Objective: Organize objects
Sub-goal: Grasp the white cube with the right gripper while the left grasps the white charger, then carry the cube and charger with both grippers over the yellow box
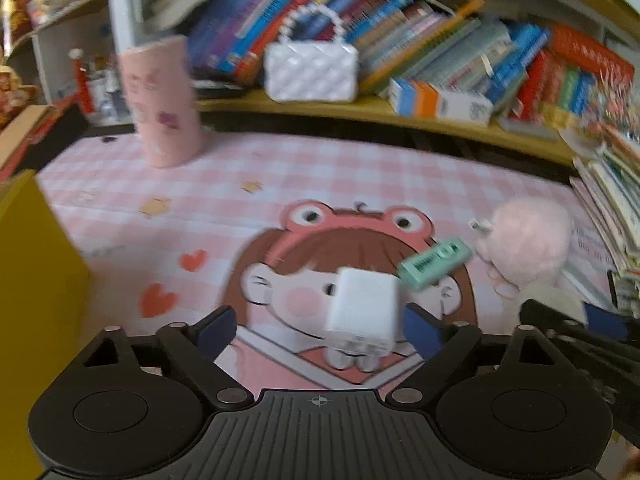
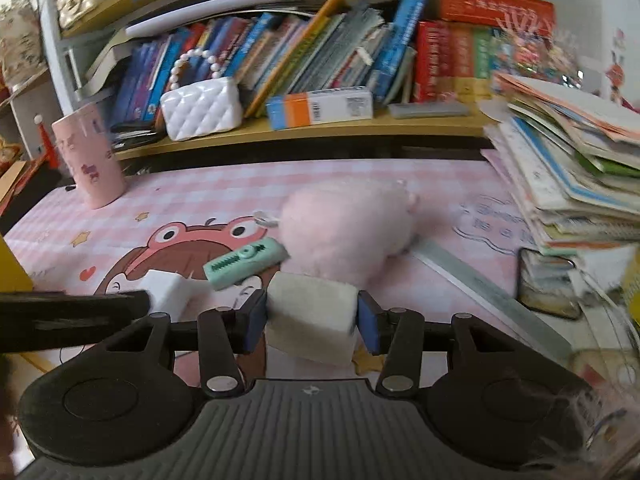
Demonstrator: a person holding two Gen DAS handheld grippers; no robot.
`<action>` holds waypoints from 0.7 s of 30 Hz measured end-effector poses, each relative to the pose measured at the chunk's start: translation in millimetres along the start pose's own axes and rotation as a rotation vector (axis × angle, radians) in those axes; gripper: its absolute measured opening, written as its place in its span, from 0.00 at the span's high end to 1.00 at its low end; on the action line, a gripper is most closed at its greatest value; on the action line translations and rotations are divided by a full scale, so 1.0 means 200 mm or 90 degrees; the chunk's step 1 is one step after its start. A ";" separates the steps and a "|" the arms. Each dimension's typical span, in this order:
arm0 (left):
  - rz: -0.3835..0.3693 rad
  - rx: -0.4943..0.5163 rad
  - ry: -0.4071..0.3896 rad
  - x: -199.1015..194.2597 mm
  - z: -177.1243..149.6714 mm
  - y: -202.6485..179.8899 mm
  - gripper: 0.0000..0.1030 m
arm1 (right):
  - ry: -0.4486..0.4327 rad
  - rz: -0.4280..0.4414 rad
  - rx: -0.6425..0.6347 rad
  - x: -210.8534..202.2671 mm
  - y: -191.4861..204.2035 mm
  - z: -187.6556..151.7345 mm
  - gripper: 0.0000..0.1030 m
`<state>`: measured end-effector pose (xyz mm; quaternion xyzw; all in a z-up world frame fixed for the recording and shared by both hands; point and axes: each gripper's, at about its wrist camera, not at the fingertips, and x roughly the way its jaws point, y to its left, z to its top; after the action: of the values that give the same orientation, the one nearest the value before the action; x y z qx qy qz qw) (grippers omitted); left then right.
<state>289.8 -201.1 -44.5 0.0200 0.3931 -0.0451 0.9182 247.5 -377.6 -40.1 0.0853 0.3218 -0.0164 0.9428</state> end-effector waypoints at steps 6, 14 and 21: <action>0.007 0.038 0.032 0.15 -0.02 -0.08 0.34 | 0.002 0.002 0.008 -0.07 -0.02 -0.01 0.56; -0.040 -0.051 0.021 0.10 0.02 0.04 0.60 | 0.018 0.020 0.000 -0.14 0.04 -0.03 0.56; -0.081 -0.071 -0.028 -0.25 -0.01 0.20 0.60 | 0.025 0.038 -0.038 -0.28 0.16 -0.08 0.56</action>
<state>257.4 -157.6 -9.0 -0.0572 0.3752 -0.0821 0.9215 196.9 -344.4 -13.6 0.0671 0.3381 0.0227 0.9384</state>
